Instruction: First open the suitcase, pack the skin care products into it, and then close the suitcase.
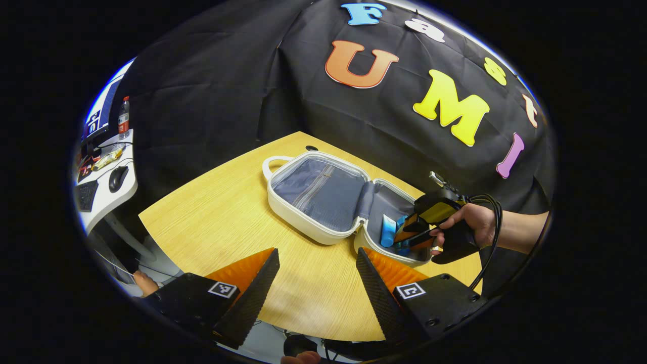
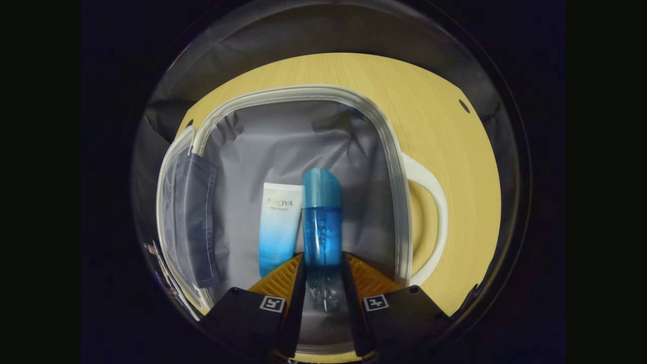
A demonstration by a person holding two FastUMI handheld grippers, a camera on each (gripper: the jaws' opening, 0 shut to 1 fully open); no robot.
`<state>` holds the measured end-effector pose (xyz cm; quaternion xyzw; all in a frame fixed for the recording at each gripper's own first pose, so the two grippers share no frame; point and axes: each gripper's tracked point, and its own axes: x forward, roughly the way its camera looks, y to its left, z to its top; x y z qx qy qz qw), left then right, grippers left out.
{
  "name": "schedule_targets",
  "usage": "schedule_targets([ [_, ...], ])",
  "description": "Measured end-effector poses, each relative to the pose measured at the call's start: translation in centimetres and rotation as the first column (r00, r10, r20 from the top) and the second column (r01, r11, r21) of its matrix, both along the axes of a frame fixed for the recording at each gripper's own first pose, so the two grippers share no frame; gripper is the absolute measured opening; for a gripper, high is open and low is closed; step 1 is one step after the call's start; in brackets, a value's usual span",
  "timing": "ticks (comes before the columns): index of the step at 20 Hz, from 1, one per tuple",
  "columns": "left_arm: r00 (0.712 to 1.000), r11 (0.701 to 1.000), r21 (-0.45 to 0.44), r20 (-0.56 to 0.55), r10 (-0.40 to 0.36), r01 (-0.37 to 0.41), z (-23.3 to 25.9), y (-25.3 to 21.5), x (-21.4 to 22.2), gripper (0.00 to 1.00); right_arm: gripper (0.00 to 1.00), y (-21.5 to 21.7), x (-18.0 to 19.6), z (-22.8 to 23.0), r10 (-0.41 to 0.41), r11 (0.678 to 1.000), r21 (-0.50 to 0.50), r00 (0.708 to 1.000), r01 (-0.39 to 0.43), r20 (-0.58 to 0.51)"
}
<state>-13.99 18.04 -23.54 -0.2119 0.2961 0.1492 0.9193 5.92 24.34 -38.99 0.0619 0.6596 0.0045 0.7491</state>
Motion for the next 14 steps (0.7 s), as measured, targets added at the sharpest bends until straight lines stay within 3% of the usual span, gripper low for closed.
schedule_targets([
  [5, 1.0, 1.0, 0.008, 0.027, 0.007, -0.007, 0.6, 1.6, 0.8, 0.98, 0.47, -0.3, -1.6, 2.7, -0.014, 0.996, 0.089, 1.0, 0.012, 0.026],
  [9, 0.999, 0.999, 0.037, 0.049, -0.004, 0.003, 0.3, 3.9, 2.3, 0.98, 0.66, -0.5, -3.3, 8.6, 0.051, 0.98, 0.185, 0.987, -0.079, 0.154],
  [10, 0.998, 0.999, 0.039, 0.056, -0.003, 0.001, 0.2, 4.6, 2.9, 0.98, 0.63, -0.9, -3.7, 10.4, 0.061, 0.973, 0.208, 0.977, -0.104, 0.203],
  [12, 0.997, 0.999, 0.048, 0.075, 0.0, -0.003, 0.0, 6.0, 4.2, 0.98, 0.68, -2.5, -4.3, 14.1, 0.093, 0.958, 0.23, 0.942, -0.173, 0.322],
  [14, 0.995, 1.0, 0.03, 0.099, -0.004, 0.001, -0.1, 7.0, 5.5, 0.98, 0.69, -4.6, -4.5, 17.6, 0.123, 0.942, 0.217, 0.867, -0.254, 0.482],
])
